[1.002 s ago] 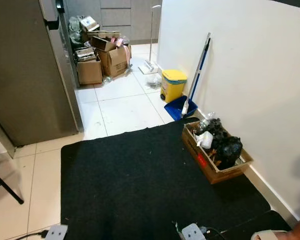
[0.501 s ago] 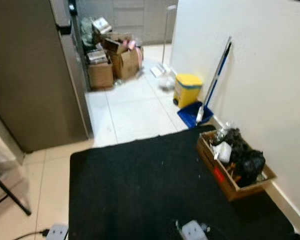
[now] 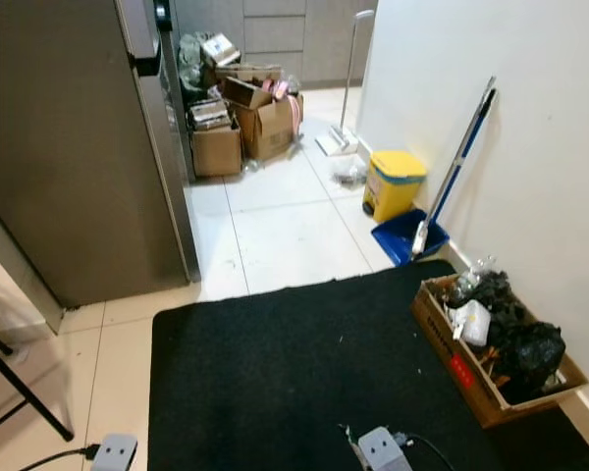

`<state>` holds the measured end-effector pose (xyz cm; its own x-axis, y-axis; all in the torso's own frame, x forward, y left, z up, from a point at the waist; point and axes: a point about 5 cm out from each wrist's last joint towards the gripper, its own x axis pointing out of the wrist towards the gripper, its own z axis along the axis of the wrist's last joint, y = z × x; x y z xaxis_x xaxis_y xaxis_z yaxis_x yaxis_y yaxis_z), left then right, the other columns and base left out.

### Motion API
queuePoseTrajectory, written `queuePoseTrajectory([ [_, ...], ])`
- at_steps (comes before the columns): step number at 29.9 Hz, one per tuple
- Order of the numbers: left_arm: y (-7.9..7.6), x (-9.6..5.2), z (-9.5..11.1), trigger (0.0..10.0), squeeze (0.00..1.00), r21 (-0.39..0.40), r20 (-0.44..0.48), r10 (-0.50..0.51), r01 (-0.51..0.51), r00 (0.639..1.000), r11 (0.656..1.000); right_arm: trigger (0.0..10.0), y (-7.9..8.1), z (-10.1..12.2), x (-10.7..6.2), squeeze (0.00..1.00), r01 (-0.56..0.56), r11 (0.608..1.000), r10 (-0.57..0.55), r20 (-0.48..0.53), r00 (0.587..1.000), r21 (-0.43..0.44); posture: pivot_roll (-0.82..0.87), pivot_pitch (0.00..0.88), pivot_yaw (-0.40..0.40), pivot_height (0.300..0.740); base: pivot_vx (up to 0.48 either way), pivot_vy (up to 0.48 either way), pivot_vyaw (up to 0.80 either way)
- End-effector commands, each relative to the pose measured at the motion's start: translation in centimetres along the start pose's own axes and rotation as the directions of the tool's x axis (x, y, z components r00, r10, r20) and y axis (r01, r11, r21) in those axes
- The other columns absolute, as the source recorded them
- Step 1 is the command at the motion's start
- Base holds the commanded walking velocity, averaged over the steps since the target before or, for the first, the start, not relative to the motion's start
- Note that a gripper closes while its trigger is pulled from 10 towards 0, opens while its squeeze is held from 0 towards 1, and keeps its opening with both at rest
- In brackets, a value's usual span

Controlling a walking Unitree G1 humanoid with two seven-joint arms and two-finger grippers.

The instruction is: Restocking fridge

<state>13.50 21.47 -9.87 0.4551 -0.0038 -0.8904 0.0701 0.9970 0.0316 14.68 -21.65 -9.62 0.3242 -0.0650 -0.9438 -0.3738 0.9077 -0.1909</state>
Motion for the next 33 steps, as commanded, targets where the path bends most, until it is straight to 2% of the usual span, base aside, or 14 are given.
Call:
queuePoseTrajectory([
  [1, 0.13, -0.09, -0.47, 10.0, 0.0, 0.003, -0.017, 0.004, -0.004, 1.0, 1.0, 10.0, -0.1, -0.5, -0.03, 0.0, 0.004, 1.0, -0.004, -0.013, 1.0, 0.007, -0.03, 0.0, -0.01, 0.74, 0.0, 0.0, 0.0],
  [15, 0.02, -0.06, -0.38, 10.0, 0.0, 0.02, -0.019, -0.005, 0.005, 1.0, 1.0, 10.0, 0.03, -0.57, -0.01, 0.0, 0.0, 1.0, 0.0, -0.014, 1.0, 0.007, -0.03, 0.0, -0.009, 0.74, 0.0, 0.0, 0.0],
  [33, -0.18, -0.01, -0.2, 10.0, 0.0, 0.024, -0.011, -0.02, 0.02, 1.0, 1.0, 10.0, 0.12, -0.45, 0.0, 0.0, -0.002, 1.0, 0.002, -0.012, 1.0, 0.006, -0.03, 0.0, -0.009, 0.74, 0.272, 0.0, 0.0],
])
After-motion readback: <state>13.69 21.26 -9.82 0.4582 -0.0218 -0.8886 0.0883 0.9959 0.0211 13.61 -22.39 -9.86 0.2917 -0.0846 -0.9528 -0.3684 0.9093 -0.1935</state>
